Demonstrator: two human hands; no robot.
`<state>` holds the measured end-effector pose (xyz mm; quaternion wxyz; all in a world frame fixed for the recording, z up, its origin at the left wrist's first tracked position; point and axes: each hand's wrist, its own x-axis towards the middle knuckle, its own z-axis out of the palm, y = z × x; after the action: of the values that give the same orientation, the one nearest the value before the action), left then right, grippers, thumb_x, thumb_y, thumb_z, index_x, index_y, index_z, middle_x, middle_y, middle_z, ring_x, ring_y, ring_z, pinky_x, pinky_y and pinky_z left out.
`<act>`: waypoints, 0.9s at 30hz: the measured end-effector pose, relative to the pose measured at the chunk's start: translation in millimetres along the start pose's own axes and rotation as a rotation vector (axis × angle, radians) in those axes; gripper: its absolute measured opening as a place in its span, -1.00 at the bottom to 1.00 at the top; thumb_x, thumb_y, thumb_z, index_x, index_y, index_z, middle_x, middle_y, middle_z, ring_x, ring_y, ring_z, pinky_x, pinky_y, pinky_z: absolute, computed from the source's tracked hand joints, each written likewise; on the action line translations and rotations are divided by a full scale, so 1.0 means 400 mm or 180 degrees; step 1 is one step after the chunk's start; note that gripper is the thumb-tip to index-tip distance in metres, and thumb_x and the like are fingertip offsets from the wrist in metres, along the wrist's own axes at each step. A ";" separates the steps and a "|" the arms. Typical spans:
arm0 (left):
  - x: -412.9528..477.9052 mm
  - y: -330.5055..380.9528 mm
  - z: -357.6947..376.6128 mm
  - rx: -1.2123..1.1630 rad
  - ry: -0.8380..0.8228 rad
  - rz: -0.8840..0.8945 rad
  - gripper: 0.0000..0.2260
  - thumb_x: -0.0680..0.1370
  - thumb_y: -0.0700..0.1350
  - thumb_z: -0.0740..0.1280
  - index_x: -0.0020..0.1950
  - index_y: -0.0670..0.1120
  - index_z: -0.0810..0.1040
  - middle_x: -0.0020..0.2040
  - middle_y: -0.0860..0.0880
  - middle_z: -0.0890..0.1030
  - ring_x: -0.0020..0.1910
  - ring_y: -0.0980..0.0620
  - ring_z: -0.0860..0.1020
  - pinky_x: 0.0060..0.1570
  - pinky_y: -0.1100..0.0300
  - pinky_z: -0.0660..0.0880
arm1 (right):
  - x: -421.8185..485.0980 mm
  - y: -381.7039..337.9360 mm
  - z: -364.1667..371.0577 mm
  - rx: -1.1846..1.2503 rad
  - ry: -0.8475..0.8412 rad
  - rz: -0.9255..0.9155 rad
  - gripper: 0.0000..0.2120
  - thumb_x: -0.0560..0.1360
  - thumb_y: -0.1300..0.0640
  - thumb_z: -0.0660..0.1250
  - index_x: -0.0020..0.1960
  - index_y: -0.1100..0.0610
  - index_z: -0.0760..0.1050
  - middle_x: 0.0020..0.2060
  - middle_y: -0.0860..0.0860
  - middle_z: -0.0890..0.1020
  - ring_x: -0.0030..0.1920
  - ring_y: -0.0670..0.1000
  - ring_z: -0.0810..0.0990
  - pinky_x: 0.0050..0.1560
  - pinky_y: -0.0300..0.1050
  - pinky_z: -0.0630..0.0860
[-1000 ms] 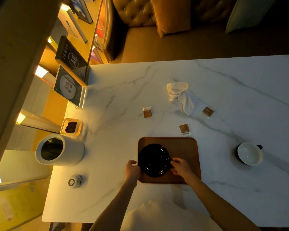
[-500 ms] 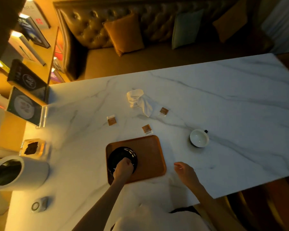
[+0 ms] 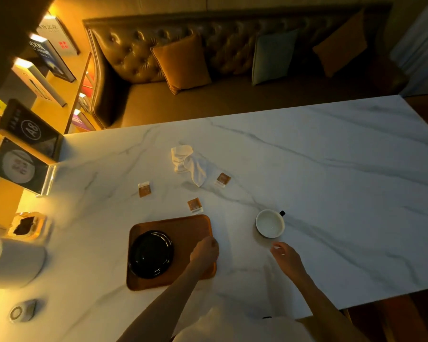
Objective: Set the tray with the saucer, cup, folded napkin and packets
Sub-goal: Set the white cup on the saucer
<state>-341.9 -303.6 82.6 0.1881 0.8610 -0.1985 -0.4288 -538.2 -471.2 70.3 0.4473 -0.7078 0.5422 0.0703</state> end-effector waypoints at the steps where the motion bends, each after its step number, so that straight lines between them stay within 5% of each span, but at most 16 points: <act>1: 0.011 0.024 0.011 -0.0046 -0.0023 -0.0013 -0.80 0.61 -0.09 0.16 0.06 -0.12 0.54 0.09 -0.14 0.61 0.06 -0.15 0.58 -0.04 0.05 0.47 | 0.022 -0.004 -0.013 0.0061 0.0004 0.0057 -0.64 0.56 0.07 0.25 0.32 0.16 0.41 0.23 0.14 0.56 0.22 0.13 0.53 0.20 0.00 0.43; 11: 0.153 0.251 0.100 -0.0333 -0.0234 -0.0015 -0.67 0.64 -0.11 0.18 0.38 -0.17 0.43 0.27 -0.22 0.57 0.23 -0.20 0.53 0.21 0.02 0.48 | 0.216 -0.019 -0.100 0.0391 -0.0323 0.0319 -0.45 0.58 0.05 0.22 0.50 0.14 0.13 0.34 0.20 0.45 0.28 0.20 0.48 0.29 0.11 0.43; 17: 0.203 0.336 0.159 -0.0653 -0.0463 -0.0176 -0.56 0.64 -0.11 0.20 0.51 -0.15 0.26 0.41 -0.23 0.45 0.39 -0.18 0.43 0.38 0.01 0.37 | 0.269 0.006 -0.106 0.0627 -0.0578 0.0303 -0.52 0.59 0.07 0.18 0.48 0.06 0.21 0.23 0.24 0.53 0.01 0.05 0.46 0.00 -0.01 0.42; 21: 0.217 0.354 0.198 -0.0918 -0.0571 -0.0264 -0.54 0.59 -0.26 0.20 0.50 -0.16 0.26 0.37 -0.27 0.46 0.30 -0.28 0.48 0.28 -0.15 0.47 | 0.279 0.024 -0.100 0.1031 -0.0648 0.0554 -0.57 0.60 0.16 0.15 0.46 0.04 0.27 0.02 0.22 0.59 -0.14 0.10 0.51 -0.20 -0.05 0.46; 23: 0.216 0.354 0.206 -0.1175 -0.0548 -0.0352 -0.52 0.55 -0.33 0.18 0.48 -0.15 0.28 0.31 -0.32 0.48 0.15 -0.29 0.54 0.07 -0.13 0.56 | 0.274 0.028 -0.094 0.1273 -0.0704 0.0669 -0.61 0.60 0.18 0.13 0.42 0.07 0.31 -0.08 0.20 0.58 -0.19 0.14 0.53 -0.25 -0.04 0.48; 25: 0.214 0.354 0.210 -0.1501 -0.0529 -0.0485 -0.51 0.54 -0.36 0.18 0.47 -0.14 0.29 0.28 -0.35 0.49 0.02 -0.25 0.55 -0.12 -0.08 0.57 | 0.272 0.028 -0.088 0.1355 -0.0688 0.0691 -0.62 0.60 0.19 0.11 0.41 0.09 0.33 0.01 0.22 0.60 -0.11 0.20 0.61 -0.13 0.03 0.58; 27: 0.209 0.353 0.211 -0.1697 -0.0520 -0.0681 -0.50 0.52 -0.39 0.20 0.45 -0.14 0.30 0.30 -0.32 0.46 0.13 -0.29 0.55 -0.02 -0.15 0.61 | 0.272 0.027 -0.081 0.1322 -0.0627 0.0672 -0.62 0.60 0.21 0.11 0.40 0.12 0.35 0.10 0.24 0.59 0.01 0.25 0.62 0.01 0.13 0.61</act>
<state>-389.8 -478.6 49.7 0.3447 0.7599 -0.0016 -0.5511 -515.8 -571.0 19.9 0.6240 -0.5298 0.5698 0.0723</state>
